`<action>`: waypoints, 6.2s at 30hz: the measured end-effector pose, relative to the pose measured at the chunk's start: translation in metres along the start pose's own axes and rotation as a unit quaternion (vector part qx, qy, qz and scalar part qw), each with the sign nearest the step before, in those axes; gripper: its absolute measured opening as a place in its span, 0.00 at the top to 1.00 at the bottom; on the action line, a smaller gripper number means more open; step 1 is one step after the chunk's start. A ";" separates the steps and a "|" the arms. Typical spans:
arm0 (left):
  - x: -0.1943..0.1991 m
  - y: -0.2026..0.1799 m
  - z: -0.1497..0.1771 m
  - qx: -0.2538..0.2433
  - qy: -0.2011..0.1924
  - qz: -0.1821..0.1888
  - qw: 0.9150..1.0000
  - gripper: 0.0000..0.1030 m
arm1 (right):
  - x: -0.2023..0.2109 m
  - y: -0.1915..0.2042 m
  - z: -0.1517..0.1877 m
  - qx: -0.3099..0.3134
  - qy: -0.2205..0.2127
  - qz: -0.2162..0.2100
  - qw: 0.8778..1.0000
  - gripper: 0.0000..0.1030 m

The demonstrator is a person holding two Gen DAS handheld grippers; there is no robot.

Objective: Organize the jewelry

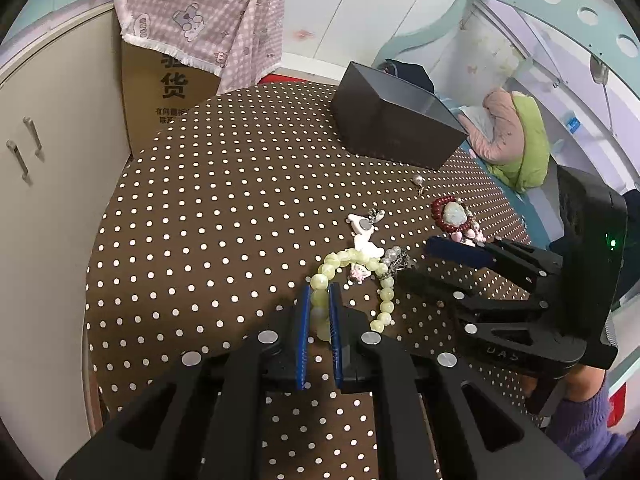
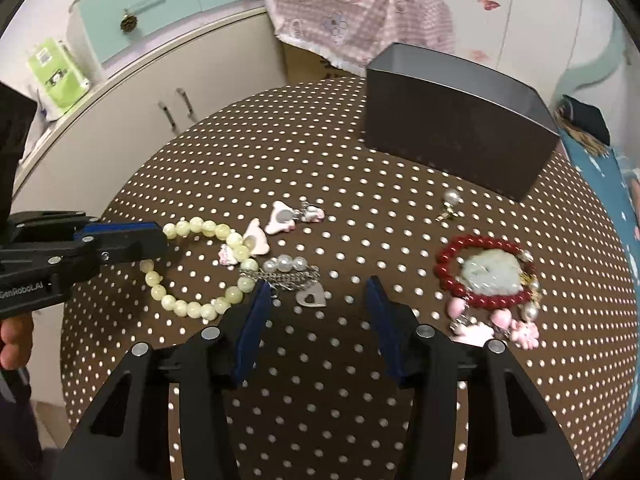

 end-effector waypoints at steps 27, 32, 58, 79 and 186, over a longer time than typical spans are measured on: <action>-0.014 0.004 0.006 0.007 0.014 0.002 1.000 0.92 | -0.017 0.018 -0.023 0.115 0.060 -0.049 0.990 0.77; -0.016 0.004 0.004 0.012 0.016 0.003 1.000 0.92 | -0.018 0.022 -0.023 0.113 0.067 -0.064 0.989 0.85; -0.011 -0.006 0.006 0.000 0.009 0.002 1.000 0.92 | 0.014 0.002 -0.018 0.077 0.010 -0.030 0.997 0.95; -0.018 -0.009 0.009 0.020 0.016 0.017 1.000 0.74 | -0.005 0.011 -0.021 0.138 0.038 -0.055 0.988 0.56; -0.111 -0.084 -0.171 -0.050 0.000 -0.011 0.999 0.70 | 0.024 -0.142 -0.131 -0.123 -0.081 0.012 0.989 0.90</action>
Point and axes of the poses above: each gripper's, at about its wrist camera, not at the fingertips, and x roughly against the way its jaws point, y to its left, z to its underside, the point moved 10 cm from there along -x, roughly the way its jaws point, and after that the axes turned 3 degrees about -z, right-handed, at the moved point
